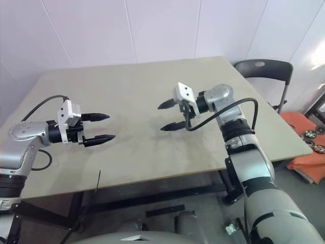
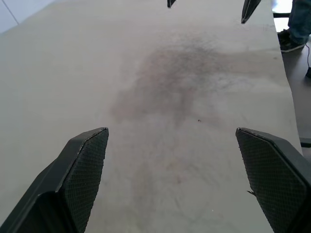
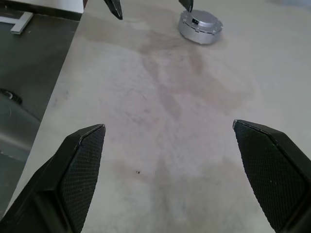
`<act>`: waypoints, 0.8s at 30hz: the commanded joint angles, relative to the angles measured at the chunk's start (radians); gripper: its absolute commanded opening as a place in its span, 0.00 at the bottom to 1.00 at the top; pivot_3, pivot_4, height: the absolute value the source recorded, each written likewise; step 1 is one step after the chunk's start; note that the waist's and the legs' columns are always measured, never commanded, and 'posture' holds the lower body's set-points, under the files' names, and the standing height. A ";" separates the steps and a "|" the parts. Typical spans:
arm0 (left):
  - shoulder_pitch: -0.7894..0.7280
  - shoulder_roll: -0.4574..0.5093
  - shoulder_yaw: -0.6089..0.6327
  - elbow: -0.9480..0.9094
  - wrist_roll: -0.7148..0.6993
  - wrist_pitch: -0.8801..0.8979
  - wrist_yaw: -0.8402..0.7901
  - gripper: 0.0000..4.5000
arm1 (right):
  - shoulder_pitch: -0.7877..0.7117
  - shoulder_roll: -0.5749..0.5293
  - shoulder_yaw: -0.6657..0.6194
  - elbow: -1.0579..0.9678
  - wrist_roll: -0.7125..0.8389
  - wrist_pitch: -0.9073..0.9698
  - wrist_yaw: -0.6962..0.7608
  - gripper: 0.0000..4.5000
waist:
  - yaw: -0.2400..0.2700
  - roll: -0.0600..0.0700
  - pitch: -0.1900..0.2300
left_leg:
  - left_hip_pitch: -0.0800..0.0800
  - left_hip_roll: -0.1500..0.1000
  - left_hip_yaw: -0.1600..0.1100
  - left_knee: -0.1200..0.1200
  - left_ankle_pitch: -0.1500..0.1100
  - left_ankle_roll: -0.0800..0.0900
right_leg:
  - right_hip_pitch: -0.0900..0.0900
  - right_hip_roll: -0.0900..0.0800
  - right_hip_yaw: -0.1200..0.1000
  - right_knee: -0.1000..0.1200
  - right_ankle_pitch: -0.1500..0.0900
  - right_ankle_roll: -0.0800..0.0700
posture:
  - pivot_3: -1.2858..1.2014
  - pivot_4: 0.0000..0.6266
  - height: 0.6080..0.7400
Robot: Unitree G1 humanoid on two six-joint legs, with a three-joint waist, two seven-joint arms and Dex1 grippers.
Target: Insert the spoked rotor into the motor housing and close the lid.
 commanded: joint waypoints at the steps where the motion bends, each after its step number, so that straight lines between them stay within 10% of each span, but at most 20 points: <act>1: 0.009 0.021 0.041 -0.046 -0.015 -0.002 0.011 0.99 | -0.035 0.009 0.003 0.010 -0.001 -0.025 0.010 0.99 | 0.000 0.000 0.000 | 0.000 0.000 0.000 0.000 0.000 0.000 | 0.000 0.000 0.000 0.000 0.000 0.000 | 0.52 0.00 1.00; 12: 0.024 -0.032 0.064 -0.023 0.012 -0.048 0.108 0.99 | -0.039 0.045 -0.008 0.051 -0.004 -0.059 -0.057 0.99 | 0.000 0.000 0.000 | 0.000 0.000 0.000 0.000 0.000 0.000 | 0.000 0.000 0.000 0.000 0.000 0.000 | 0.52 0.00 1.00; 24: -0.005 -0.387 0.149 -0.091 -0.025 -0.083 0.547 0.99 | 0.006 0.254 -0.211 0.006 0.103 -0.047 -0.585 0.99 | 0.001 -0.001 0.000 | 0.000 0.000 0.000 0.000 0.000 0.000 | -0.001 -0.001 0.000 0.000 0.000 0.000 | 0.52 0.00 1.00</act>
